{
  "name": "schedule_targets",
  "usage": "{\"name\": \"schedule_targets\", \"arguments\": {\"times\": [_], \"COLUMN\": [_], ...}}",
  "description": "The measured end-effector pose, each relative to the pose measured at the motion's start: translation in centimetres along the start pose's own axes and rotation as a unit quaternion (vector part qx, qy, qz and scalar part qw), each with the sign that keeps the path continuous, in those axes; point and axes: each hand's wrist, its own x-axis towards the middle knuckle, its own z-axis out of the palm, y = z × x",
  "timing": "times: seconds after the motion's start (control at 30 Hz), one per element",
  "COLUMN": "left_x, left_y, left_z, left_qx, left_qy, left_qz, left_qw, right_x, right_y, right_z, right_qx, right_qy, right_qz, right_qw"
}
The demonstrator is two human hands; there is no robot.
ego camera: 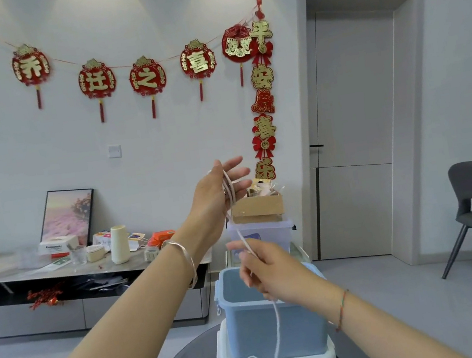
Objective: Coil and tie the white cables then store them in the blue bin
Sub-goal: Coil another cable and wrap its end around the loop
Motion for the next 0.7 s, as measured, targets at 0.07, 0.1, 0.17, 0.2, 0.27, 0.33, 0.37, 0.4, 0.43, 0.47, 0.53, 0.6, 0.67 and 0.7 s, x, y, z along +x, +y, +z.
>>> {"name": "schedule_targets", "arguments": {"times": [0.07, 0.1, 0.17, 0.2, 0.27, 0.33, 0.37, 0.4, 0.43, 0.47, 0.53, 0.6, 0.67, 0.7], "left_x": [0.3, 0.2, -0.1, -0.4, -1.1, -1.9, -2.3, -2.6, -3.0, -3.3, -3.7, -3.8, -3.6, -3.4], "left_y": [-0.6, -0.9, -1.4, -1.6, -1.9, -2.0, -1.8, -1.6, -1.3, -0.9, -0.2, 0.3, 0.5, 0.6], "left_z": [-0.5, -0.7, -1.4, -1.8, -2.2, -2.3, -2.2, -2.0, -1.7, -1.5, -0.9, -0.5, -0.4, -0.4], "left_qx": [0.098, 0.132, 0.195, 0.231, 0.301, 0.345, 0.355, 0.354, 0.34, 0.311, 0.217, 0.129, 0.026, -0.029], "left_qy": [0.009, 0.005, -0.02, -0.042, -0.099, -0.147, -0.167, -0.187, -0.209, -0.228, -0.266, -0.309, -0.351, -0.367], "left_qz": [0.023, 0.025, 0.015, 0.006, -0.017, -0.046, -0.061, -0.074, -0.09, -0.111, -0.163, -0.19, -0.217, -0.226], "left_qw": [0.995, 0.991, 0.981, 0.972, 0.948, 0.926, 0.918, 0.913, 0.912, 0.916, 0.925, 0.923, 0.911, 0.902], "right_x": [-0.9, -1.2, -1.5, -1.6, -1.7, -1.8, -1.7, -1.7, -1.6, -1.4, -1.0, -0.5, -0.1, 0.1], "right_y": [-0.5, -0.7, -1.4, -1.7, -2.3, -3.2, -3.5, -3.8, -4.0, -4.1, -4.1, -3.8, -3.6, -3.4], "right_z": [-0.2, -0.5, -1.5, -2.2, -3.8, -5.4, -6.0, -6.6, -7.0, -7.3, -7.8, -8.0, -7.7, -7.4], "right_qx": [-0.077, -0.121, -0.177, -0.174, -0.135, -0.099, -0.088, -0.079, -0.067, -0.049, -0.01, 0.038, 0.101, 0.135], "right_qy": [-0.02, -0.015, 0.021, 0.047, 0.11, 0.165, 0.183, 0.193, 0.201, 0.207, 0.218, 0.217, 0.204, 0.197], "right_qz": [-0.036, -0.062, -0.116, -0.137, -0.17, -0.196, -0.205, -0.213, -0.218, -0.219, -0.206, -0.188, -0.174, -0.165], "right_qw": [0.996, 0.991, 0.977, 0.974, 0.97, 0.962, 0.957, 0.955, 0.953, 0.952, 0.954, 0.957, 0.958, 0.957]}}
